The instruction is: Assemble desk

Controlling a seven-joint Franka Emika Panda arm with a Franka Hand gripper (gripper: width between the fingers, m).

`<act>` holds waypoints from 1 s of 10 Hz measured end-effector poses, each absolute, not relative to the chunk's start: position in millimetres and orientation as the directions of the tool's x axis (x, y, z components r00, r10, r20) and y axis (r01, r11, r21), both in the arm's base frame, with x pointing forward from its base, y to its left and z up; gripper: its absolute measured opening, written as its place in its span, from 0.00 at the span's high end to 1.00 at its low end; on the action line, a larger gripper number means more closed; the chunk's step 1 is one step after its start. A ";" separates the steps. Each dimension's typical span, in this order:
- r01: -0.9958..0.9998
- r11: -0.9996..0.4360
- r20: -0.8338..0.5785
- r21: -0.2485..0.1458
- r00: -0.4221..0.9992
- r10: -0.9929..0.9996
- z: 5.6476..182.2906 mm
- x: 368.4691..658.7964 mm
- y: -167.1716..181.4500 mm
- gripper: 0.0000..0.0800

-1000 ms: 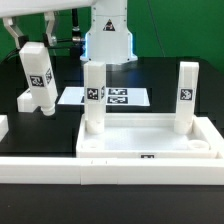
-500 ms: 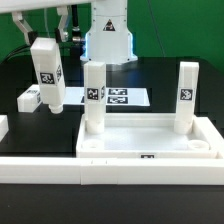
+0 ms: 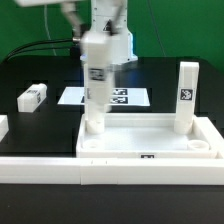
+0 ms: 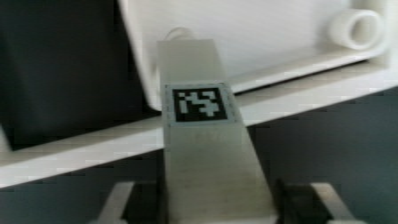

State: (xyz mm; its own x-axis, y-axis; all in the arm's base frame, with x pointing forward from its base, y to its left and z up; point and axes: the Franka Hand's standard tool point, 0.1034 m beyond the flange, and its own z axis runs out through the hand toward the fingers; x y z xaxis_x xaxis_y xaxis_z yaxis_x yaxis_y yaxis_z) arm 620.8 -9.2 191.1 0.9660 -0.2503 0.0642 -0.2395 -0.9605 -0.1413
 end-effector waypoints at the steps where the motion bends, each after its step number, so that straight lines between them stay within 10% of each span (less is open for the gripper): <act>1: -0.309 -0.939 0.058 -0.149 0.946 -0.320 190.4 621.6 1.7 0.64; 10: -0.248 -0.957 0.105 -0.151 0.958 -0.265 198.9 643.6 47.0 0.64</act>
Offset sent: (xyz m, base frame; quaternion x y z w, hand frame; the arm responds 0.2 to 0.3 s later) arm 0.0000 0.0000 0.0000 0.0000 0.0000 0.0000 1.0000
